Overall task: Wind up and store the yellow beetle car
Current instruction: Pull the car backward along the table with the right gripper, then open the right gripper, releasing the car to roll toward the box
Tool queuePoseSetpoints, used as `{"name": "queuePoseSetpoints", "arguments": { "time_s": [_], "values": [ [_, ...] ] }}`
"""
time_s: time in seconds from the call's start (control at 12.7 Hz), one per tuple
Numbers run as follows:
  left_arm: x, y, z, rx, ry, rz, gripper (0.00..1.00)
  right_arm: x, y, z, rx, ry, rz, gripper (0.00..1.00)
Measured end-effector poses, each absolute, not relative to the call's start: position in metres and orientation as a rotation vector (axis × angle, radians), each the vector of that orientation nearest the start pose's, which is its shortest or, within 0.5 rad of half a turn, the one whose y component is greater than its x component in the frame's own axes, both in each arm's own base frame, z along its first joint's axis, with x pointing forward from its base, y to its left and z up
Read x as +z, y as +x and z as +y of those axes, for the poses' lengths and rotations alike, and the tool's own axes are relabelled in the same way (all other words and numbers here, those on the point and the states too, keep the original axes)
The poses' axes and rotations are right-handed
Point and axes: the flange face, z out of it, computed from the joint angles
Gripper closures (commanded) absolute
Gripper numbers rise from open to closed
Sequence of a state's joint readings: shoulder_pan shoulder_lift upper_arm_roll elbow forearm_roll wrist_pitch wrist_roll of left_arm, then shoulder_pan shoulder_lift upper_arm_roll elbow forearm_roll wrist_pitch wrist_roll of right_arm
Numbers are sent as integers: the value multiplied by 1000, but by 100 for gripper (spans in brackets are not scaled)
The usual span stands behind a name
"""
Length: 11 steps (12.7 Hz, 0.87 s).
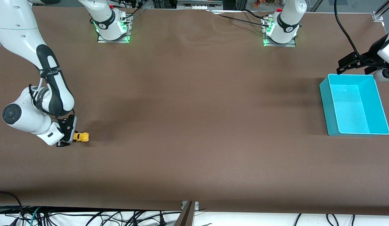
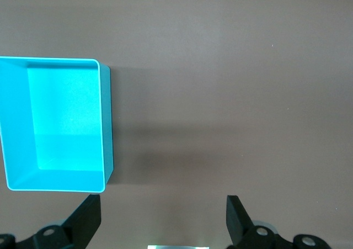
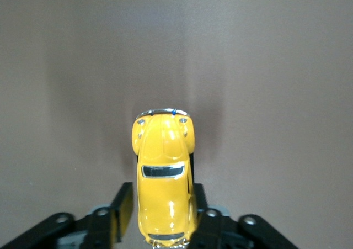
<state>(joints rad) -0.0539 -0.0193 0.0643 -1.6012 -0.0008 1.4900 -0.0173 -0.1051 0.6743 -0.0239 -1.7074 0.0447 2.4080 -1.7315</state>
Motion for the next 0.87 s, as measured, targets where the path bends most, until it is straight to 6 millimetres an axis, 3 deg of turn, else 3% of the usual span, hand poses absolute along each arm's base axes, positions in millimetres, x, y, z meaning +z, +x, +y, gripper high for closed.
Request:
{"name": "queuePoseSetpoints", "arguments": {
  "time_s": [0.16, 0.32, 0.55, 0.87],
  "values": [
    [614, 539, 6, 145, -3140, -43, 0, 209, 679, -71, 80, 2189, 2231, 0],
    [614, 539, 6, 144, -3140, -43, 0, 237, 693, -50, 128, 2215, 2218, 0],
    [614, 539, 6, 144, -3140, -43, 0, 280, 704, -48, 111, 2322, 2152, 0],
    [614, 539, 6, 144, -3140, -43, 0, 288, 705, -48, 143, 2400, 2106, 0]
  ]
}}
